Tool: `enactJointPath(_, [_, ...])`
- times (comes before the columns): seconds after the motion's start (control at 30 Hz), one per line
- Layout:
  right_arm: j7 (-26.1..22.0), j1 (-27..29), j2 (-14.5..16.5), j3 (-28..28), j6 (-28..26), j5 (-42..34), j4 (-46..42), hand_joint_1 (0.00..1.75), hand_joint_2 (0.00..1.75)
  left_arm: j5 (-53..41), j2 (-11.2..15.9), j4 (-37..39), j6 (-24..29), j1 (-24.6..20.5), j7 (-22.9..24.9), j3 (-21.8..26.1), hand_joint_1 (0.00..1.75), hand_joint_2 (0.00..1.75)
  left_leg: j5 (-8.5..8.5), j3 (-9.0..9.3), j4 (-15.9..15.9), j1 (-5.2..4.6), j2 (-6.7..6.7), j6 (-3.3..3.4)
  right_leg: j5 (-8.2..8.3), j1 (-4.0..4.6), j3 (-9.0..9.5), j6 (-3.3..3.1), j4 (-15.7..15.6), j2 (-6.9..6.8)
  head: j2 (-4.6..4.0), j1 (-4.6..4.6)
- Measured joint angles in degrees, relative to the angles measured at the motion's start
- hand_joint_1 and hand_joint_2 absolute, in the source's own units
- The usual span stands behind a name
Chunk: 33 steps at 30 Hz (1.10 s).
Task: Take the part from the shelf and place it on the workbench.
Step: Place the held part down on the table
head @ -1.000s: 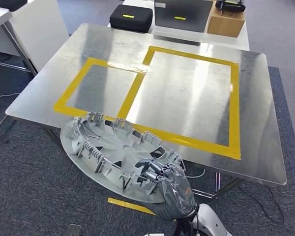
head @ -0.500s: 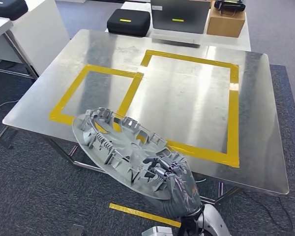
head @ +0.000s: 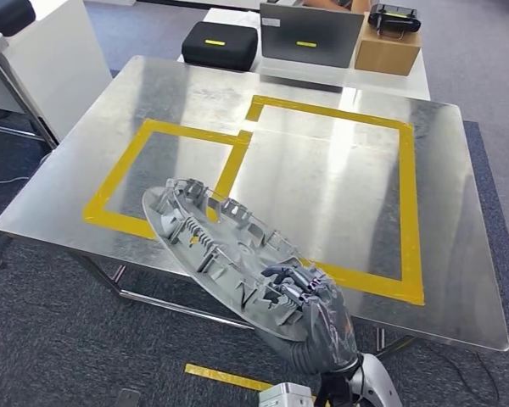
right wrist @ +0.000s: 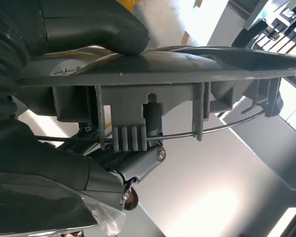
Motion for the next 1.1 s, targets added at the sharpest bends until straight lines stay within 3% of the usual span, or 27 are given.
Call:
enactJointPath(0.07, [-0.2,0.2,0.0,-0.2,0.0,-0.3,-0.1,1.75,1.75,0.0,0.0,0.0,0.0,0.0,0.0,0.0,0.0,1.75,-0.54,0.43,0.0,-0.14,0.66,0.39,-2.43,0.01,-4.85,0.2,7.2,-0.21,0.0,0.16])
enactJointPath(0.1, [-0.3,0.4,0.0,-0.3,0.0,-0.5,-0.1,1.75,1.75,0.0,0.0,0.0,0.0,0.0,0.0,0.0,0.0,1.75,-0.9,0.78,0.0,-0.2,1.0,0.46,-2.52,0.01,-6.69,0.24,9.2,-0.24,0.0,0.16])
enactJointPath(0.13, [-0.3,0.6,0.0,-0.5,0.0,-0.6,-0.1,1.75,1.75,0.0,0.0,0.0,0.0,0.0,0.0,0.0,0.0,1.75,-1.33,1.26,0.0,-0.25,1.34,0.44,-1.45,0.02,-7.56,0.16,9.2,-0.31,0.0,0.17])
enactJointPath(0.2, [-0.4,0.9,0.0,-0.8,0.1,-0.8,-0.1,1.75,1.75,0.0,0.0,0.0,0.0,0.1,0.0,0.0,0.0,1.75,-2.39,2.7,0.0,-0.3,2.1,0.26,3.82,0.12,-6.28,-0.3,3.2,-1.18,0.0,0.22])
enactJointPath(0.23, [-0.5,1.0,0.0,-1.0,0.1,-0.9,0.0,1.75,1.75,0.0,0.0,0.0,0.0,0.1,-0.1,0.1,0.0,1.75,-2.94,3.43,0.0,-0.36,2.52,0.08,5.84,0.4,-5.17,-0.6,-0.2,-2.36,0.0,0.25])
enactJointPath(0.3, [-0.7,0.9,0.0,-1.1,0.1,-1.0,-0.1,1.75,1.75,-0.1,-0.1,0.0,0.0,0.0,-0.1,0.1,0.0,1.75,-3.9,4.35,-0.1,-0.64,3.49,-0.56,6.98,1.01,-3.76,-1.41,-4.4,-4.55,0.0,0.32])
enactJointPath(0.33, [-0.7,0.9,0.0,-1.2,0.1,-1.0,-0.2,1.75,1.75,-0.1,-0.1,0.0,0.0,0.1,-0.1,0.1,0.0,1.75,-4.18,4.72,0.0,-0.8,3.98,-0.9,6.46,1.23,-3.73,-1.87,-4.6,-4.92,0.0,0.27])
enactJointPath(0.4, [-0.8,1.1,0.1,-1.3,0.1,-1.0,-0.3,1.75,1.75,-0.1,0.0,0.0,0.0,0.1,0.0,0.1,0.0,1.75,-4.58,5.41,0.4,-0.9,4.52,-1.5,6.72,1.0,-2.9,-2.69,-5.0,-3.79,0.01,0.2])
enactJointPath(0.43, [-0.8,1.1,0.2,-1.4,0.1,-1.0,-0.3,1.75,1.75,-0.1,0.0,0.0,0.0,0.1,-0.1,0.1,0.0,1.75,-4.8,5.4,1.4,-0.81,4.02,-1.75,6.56,0.8,-2.42,-2.98,-5.2,-3.1,0.01,0.09])
enactJointPath(0.47, [-0.8,1.0,0.2,-1.4,0.1,-1.0,-0.4,1.75,1.75,-0.1,0.0,0.0,0.0,0.0,-0.1,0.1,0.0,1.75,-5.38,4.65,3.2,-0.67,3.17,-2.04,6.49,0.62,-1.77,-3.25,-5.3,-2.48,0.01,0.05])
enactJointPath(0.53, [-0.8,0.9,0.4,-1.4,0.1,-1.1,-0.4,1.75,1.75,-0.1,0.0,0.0,0.0,-0.2,-0.1,0.1,0.0,1.75,-7.8,1.07,9.4,-0.3,1.36,-2.65,6.14,0.41,-1.08,-3.7,-5.5,-1.26,0.01,-0.1])
enactJointPath(0.6, [-0.9,1.0,0.5,-1.4,0.2,-1.2,-0.4,1.75,1.75,-0.1,0.0,0.0,0.0,-0.1,-0.1,0.1,0.0,1.75,-10.53,-3.07,14.8,0.0,0.86,-3.11,5.62,0.36,-0.53,-3.86,-5.5,0.22,0.01,-0.12])
enactJointPath(0.63, [-0.9,1.2,0.5,-1.4,0.2,-1.3,-0.4,1.75,1.75,-0.1,0.0,0.0,-0.1,0.0,-0.1,0.1,0.0,1.75,-10.72,-4.25,15.4,0.09,0.83,-3.22,5.3,0.33,-0.13,-3.8,-5.5,0.99,0.0,-0.1])
enactJointPath(0.67, [-0.9,1.3,0.5,-1.5,0.2,-1.4,-0.4,1.75,1.75,-0.1,0.0,0.0,-0.1,0.0,-0.1,0.1,0.0,1.75,-9.58,-4.62,14.1,0.15,0.75,-3.26,4.96,0.29,0.37,-3.67,-5.5,1.75,0.0,-0.12])
enactJointPath(0.73, [-0.9,1.5,0.5,-1.6,0.3,-1.6,-0.4,1.75,1.75,-0.1,0.0,0.0,-0.2,0.1,-0.1,0.1,0.0,1.75,-3.84,-3.79,7.9,0.23,-0.08,-3.13,4.2,0.17,1.24,-3.31,-5.5,2.88,0.01,-0.14])
enactJointPath(0.8, [-0.7,1.5,0.5,-1.7,0.9,-1.6,-0.4,1.75,1.75,-0.2,0.0,0.0,-0.3,0.0,-0.1,0.2,0.0,1.75,0.03,-2.99,2.8,0.14,-0.97,-2.69,3.59,0.14,1.73,-2.78,-5.4,3.66,0.01,-0.2])
enactJointPath(0.93, [0.1,1.3,0.6,-2.1,2.9,-0.4,-0.3,1.75,1.75,-0.4,-0.1,0.0,-0.7,-0.3,0.0,0.2,0.0,1.75,1.41,-2.49,1.3,-0.03,-1.19,-1.73,3.46,0.02,2.28,-1.57,-6.2,4.12,0.01,-0.21])
enactJointPath(1.0, [0.3,0.9,0.7,-2.2,3.9,0.1,0.0,1.75,1.75,-0.4,-0.2,0.0,-0.9,-0.6,-0.1,0.3,0.0,1.75,1.64,-1.97,0.6,0.15,-1.33,-1.7,3.88,0.19,2.88,-1.81,-6.8,3.92,0.01,-0.09])
enactJointPath(1.1, [0.7,0.2,0.7,-2.2,5.0,0.6,0.5,1.75,1.75,-0.5,-0.4,0.0,-0.9,-0.9,0.0,0.4,0.0,1.75,1.49,-1.81,0.5,-0.02,-1.54,-1.59,3.76,0.3,3.53,-2.71,-7.7,3.38,0.0,0.12])
